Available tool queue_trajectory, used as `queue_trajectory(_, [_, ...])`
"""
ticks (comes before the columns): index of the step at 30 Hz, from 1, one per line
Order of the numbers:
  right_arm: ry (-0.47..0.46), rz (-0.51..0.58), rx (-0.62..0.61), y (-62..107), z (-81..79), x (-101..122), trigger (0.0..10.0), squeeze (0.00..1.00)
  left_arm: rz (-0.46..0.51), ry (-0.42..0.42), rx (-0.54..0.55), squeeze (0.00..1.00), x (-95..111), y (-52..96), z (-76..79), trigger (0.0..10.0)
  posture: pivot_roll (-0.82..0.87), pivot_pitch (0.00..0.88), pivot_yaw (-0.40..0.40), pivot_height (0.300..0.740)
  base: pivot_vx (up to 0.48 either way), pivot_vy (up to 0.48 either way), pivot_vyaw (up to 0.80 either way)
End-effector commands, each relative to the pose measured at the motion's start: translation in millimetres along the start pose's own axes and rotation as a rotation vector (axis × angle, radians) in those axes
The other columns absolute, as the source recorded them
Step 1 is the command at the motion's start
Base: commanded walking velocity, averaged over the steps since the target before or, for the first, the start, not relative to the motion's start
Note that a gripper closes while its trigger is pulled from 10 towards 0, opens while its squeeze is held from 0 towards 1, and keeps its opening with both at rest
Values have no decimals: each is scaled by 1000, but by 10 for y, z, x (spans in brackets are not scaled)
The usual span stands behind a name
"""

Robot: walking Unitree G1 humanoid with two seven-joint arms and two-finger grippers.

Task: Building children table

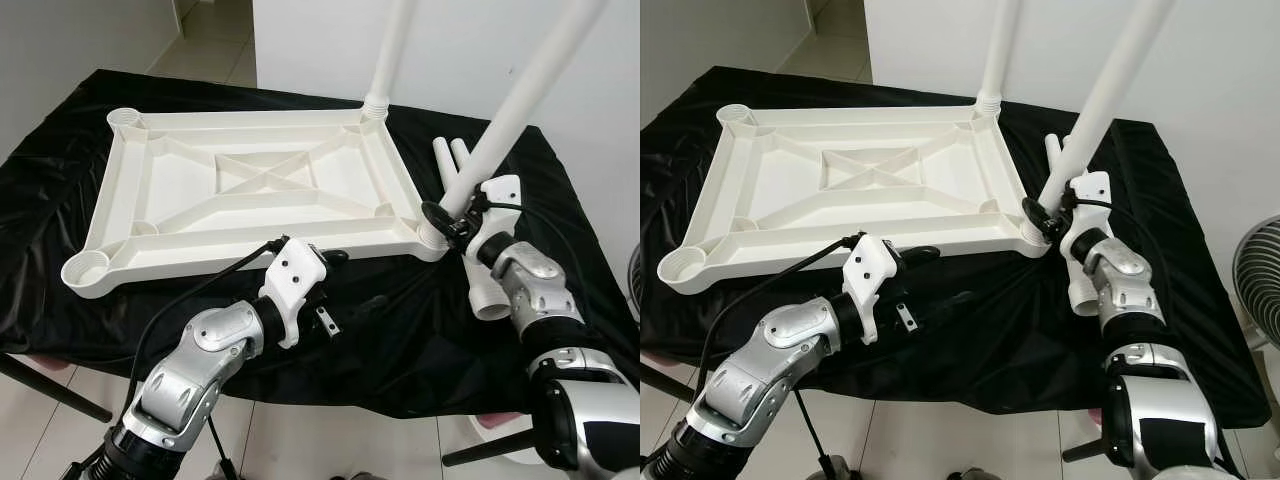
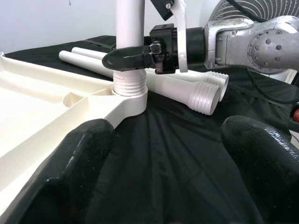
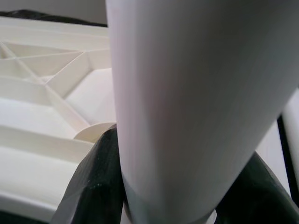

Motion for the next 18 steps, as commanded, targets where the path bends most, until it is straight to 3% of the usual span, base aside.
queue_trajectory(1, [-57,-72,-31,24,-60,-273,10000,0,7,3,-40,0,20,-15,70,10000,136,108,-47,740,0,0,0])
queue_trajectory(8, [-159,-40,-236,-10,-99,-337,10000,0,8,7,-47,0,17,-16,94,10000,134,102,-52,740,0,0,0])
queue_trajectory(16, [-185,2,-376,11,-128,-339,10000,0,8,8,-54,0,10,-17,111,10000,134,96,-54,740,0,0,0])
queue_trajectory(18, [-209,21,-480,59,-146,-364,10000,0,8,8,-58,0,9,-20,121,10000,135,88,-55,740,0,0,0])
Point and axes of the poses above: a point about 5 cm out from each wrist's last joint towards the gripper, its own y axis pointing back from the gripper into the wrist, its own x axis along the axis of the wrist's last joint, z = x × y, the point moved 6 cm from there along -y, pointing out of the wrist towards the gripper, and after that the axes turned 8 degrees about -y, right-handed, at the moved point
